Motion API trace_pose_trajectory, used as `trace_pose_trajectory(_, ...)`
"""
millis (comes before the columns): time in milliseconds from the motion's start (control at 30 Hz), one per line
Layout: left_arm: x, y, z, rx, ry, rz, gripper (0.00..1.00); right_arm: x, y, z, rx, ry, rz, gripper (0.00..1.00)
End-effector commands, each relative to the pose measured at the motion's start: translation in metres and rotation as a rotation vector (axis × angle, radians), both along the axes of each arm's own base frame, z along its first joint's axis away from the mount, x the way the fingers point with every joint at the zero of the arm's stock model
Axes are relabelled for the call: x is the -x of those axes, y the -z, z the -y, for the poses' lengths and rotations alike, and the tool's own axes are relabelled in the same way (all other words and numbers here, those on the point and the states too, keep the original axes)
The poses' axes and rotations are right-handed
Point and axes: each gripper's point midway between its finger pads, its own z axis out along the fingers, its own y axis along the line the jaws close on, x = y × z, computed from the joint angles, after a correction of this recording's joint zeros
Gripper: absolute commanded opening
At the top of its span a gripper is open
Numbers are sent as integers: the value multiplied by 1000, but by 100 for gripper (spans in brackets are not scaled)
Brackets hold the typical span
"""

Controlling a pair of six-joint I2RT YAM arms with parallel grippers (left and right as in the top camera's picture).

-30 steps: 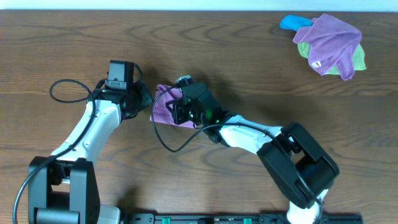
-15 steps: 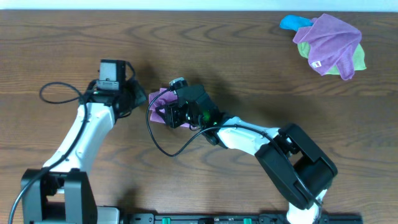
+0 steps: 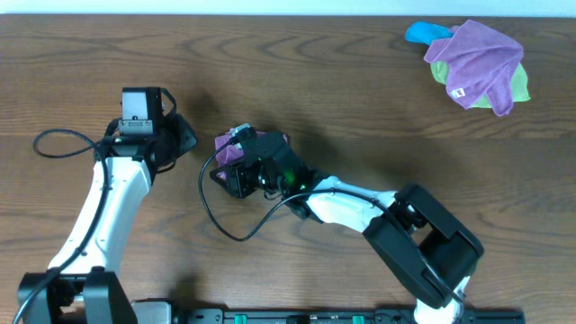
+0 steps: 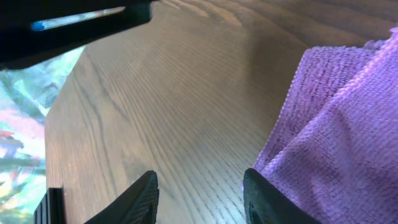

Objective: Fold the cloth
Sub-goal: 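Lay the right end onto the left end, folding the strip in half, then open both grippers and pull them back from the folded towel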

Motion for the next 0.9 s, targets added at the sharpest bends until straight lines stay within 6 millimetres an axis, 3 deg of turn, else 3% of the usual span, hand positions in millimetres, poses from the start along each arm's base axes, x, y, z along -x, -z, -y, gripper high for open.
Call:
trace_pose_trajectory(0,1,-22,-5,-17,-8,43,28,-16,-34,7,-43,22,47,46)
trace_pose_trajectory(133,13,-34,-3,4,-4,45,39,-37,-59,43,17,95,112,54)
trace_pose_trajectory(267,28,-42,2,66,10,28,47,-42,-84,79,58,116,124,66)
trace_pose_trajectory(400,42,-43,13,140,39,-11,52,-32,-110,121,130,119,151,98)
trace_pose_trajectory(533,50,-38,21,180,59,-44,56,-8,-133,173,240,143,177,99)
trace_pose_trajectory(667,58,-24,25,202,67,-76,58,17,-139,224,387,211,174,99)
trace_pose_trajectory(867,74,11,38,295,64,-124,59,55,-130,268,492,264,151,99)
